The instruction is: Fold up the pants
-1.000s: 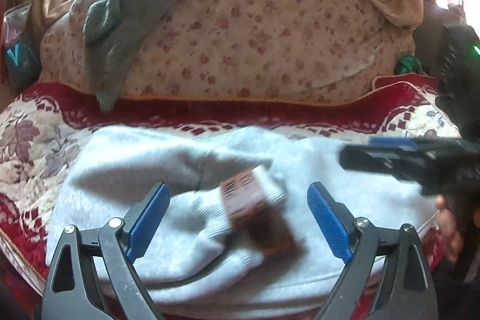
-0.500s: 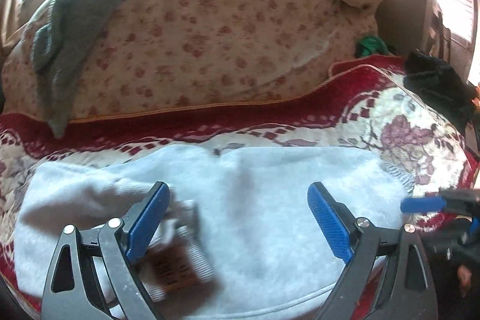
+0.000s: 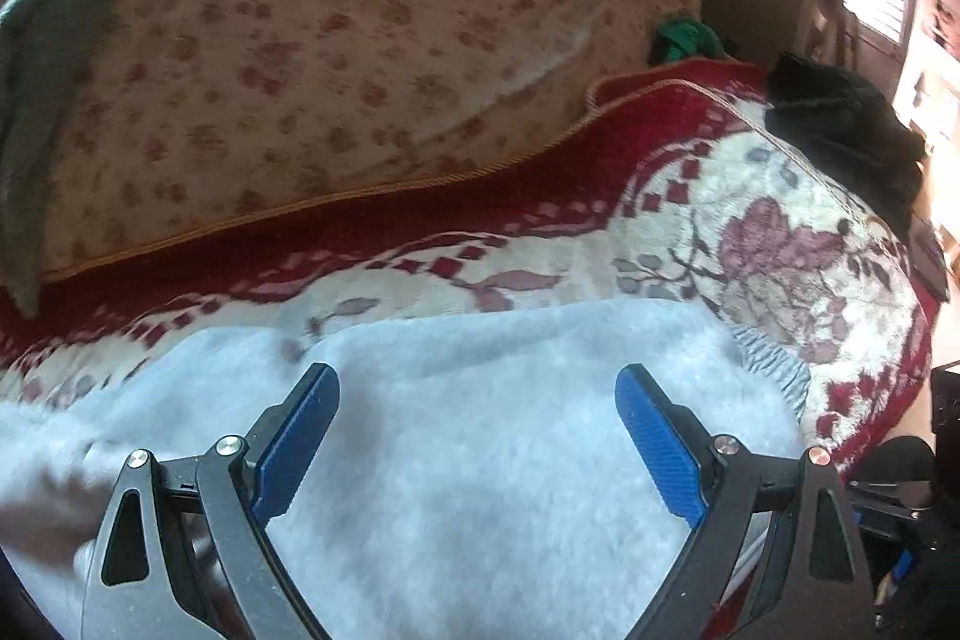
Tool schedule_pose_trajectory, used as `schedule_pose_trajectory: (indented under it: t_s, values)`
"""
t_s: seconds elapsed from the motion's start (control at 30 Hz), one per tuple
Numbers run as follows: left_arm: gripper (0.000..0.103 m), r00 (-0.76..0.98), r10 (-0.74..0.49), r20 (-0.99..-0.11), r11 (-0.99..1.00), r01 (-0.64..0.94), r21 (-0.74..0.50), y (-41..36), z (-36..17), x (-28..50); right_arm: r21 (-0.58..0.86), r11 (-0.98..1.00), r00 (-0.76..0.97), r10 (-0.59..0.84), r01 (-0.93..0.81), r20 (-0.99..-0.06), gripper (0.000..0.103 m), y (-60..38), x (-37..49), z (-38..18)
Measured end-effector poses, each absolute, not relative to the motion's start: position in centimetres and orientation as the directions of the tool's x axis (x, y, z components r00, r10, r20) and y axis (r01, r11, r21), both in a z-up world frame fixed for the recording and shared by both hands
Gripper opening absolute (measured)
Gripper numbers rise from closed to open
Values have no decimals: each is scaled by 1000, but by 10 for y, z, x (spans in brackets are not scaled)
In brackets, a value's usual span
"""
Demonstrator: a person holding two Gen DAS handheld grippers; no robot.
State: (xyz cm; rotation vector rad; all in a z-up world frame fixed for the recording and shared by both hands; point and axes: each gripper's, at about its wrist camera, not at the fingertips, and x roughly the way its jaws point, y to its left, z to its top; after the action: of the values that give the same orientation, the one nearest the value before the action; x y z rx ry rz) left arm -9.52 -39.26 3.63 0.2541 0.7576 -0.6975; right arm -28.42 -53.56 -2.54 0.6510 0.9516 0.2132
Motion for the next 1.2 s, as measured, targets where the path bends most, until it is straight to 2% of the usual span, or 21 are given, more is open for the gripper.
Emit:
schedule_pose_trajectory:
  t_s: [0.23, 0.63, 0.83, 1.0, 1.1, 1.13, 1.17, 1.2]
  values:
    - [93, 357, -554, -752, 611, 788, -76, -427, 27, -76, 680, 723, 606, 489, 120, -627, 101, -543, -269, -46]
    - [93, 165, -500, -850, 345, 938, -21, -489, 5, -54, 799, 595, 696, 538, 86, -475, 103, -541, -283, -58]
    - [93, 83, -474, -877, 239, 970, -38, -504, -15, -50, 792, 605, 706, 527, 78, -472, 103, -529, -284, -60]
    - [98, -24, -480, -877, 200, 970, -137, -508, -24, -35, 786, 612, 722, 507, 82, -471, 103, -524, -266, -57]
    - [97, -86, -467, -880, 209, 956, -205, -511, -36, -28, 771, 634, 726, 498, 68, -474, 97, -517, -252, -53]
    - [95, -93, -463, -882, 211, 954, -211, -511, -38, -27, 760, 645, 726, 489, 71, -484, 83, -517, -250, -53]
    - [90, -112, -456, -883, 206, 952, -227, -512, -42, -27, 759, 647, 729, 484, 76, -485, 65, -518, -247, -55]
    - [86, -114, -462, -880, 200, 953, -229, -511, -42, -28, 767, 636, 729, 484, 86, -484, 61, -521, -245, -57]
